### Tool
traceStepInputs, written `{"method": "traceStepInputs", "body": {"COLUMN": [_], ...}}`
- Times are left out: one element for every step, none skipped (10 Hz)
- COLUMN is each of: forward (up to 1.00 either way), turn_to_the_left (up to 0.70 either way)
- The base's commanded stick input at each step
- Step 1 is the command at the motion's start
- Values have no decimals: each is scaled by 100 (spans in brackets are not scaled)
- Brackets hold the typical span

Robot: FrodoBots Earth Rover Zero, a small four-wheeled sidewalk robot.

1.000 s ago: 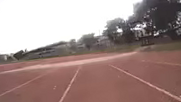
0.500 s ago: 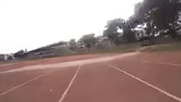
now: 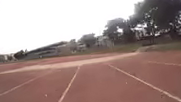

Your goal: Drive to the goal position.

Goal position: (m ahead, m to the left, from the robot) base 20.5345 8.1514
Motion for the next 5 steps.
{"method": "traceStepInputs", "body": {"forward": [45,45,45,45,45], "turn_to_the_left": [0,0,0,0,0]}}
